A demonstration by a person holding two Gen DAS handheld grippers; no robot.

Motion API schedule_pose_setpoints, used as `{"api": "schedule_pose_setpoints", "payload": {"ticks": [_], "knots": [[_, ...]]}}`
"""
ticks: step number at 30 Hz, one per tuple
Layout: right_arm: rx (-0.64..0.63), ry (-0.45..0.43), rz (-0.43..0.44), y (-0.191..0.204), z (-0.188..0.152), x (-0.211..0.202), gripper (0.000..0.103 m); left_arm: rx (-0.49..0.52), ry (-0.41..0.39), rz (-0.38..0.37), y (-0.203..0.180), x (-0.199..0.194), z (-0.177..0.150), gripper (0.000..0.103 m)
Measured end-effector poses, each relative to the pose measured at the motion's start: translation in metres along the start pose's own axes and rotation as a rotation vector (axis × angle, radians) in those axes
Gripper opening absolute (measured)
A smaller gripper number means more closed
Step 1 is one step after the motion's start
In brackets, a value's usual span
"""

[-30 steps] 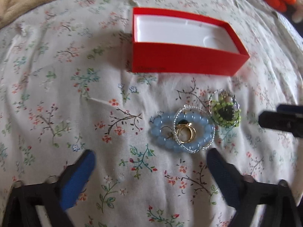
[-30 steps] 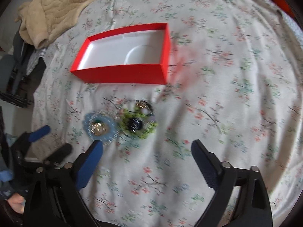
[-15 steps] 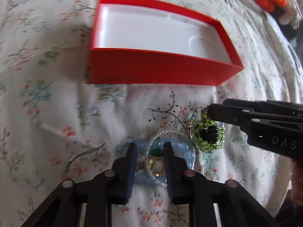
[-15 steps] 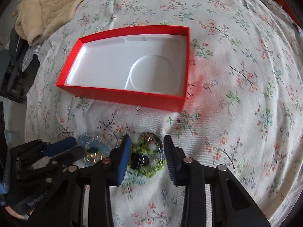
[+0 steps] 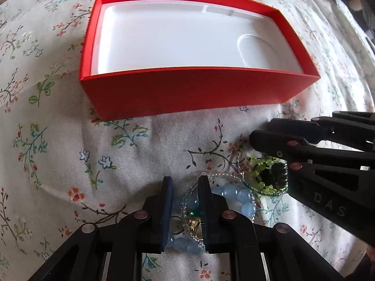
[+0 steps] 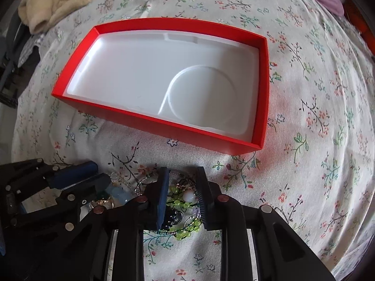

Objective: Organize jewelry
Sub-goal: 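Grasp the silver-beaded bracelet with the left tool while the right grasps the teal bracelet, then drop the silver bracelet into the red box with the left tool while the right carries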

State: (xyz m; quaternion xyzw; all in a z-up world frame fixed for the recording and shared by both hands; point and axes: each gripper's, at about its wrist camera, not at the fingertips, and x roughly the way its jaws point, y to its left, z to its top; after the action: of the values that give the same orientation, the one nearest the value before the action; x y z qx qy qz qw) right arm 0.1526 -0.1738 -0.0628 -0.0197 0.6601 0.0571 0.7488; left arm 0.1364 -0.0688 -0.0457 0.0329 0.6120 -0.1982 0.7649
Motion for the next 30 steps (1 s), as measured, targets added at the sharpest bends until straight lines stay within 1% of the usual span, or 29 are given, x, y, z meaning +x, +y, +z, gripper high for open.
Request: {"api": "schedule_pose_setpoints", "payload": {"ticks": [2, 4, 6, 9, 13, 21, 30], "knots": [[-0.027, -0.005, -0.024, 0.005, 0.000, 0.002, 0.017, 0.008, 0.003, 0.007, -0.002, 0.001, 0.001, 0.015], [-0.048, -0.013, -0.035, 0.008, -0.001, 0.003, 0.011, 0.020, 0.005, 0.012, -0.008, 0.004, 0.002, 0.005], [-0.059, -0.020, -0.036, 0.010, -0.001, 0.003, 0.005, 0.019, 0.003, 0.029, -0.011, 0.003, -0.003, 0.003], [-0.038, -0.033, -0.014, 0.008, -0.002, -0.001, 0.004, 0.010, -0.022, 0.048, -0.017, 0.001, -0.002, 0.000], [-0.017, -0.066, 0.008, 0.004, -0.002, -0.014, 0.004, 0.000, -0.056, 0.039, -0.020, -0.011, -0.006, 0.000], [0.017, -0.134, 0.046, -0.010, -0.014, -0.047, 0.003, -0.016, -0.124, 0.024, -0.019, -0.034, -0.013, 0.000], [0.026, -0.221, 0.099, -0.011, -0.024, -0.087, 0.003, 0.011, -0.248, 0.001, -0.030, -0.079, -0.012, 0.000]]}}
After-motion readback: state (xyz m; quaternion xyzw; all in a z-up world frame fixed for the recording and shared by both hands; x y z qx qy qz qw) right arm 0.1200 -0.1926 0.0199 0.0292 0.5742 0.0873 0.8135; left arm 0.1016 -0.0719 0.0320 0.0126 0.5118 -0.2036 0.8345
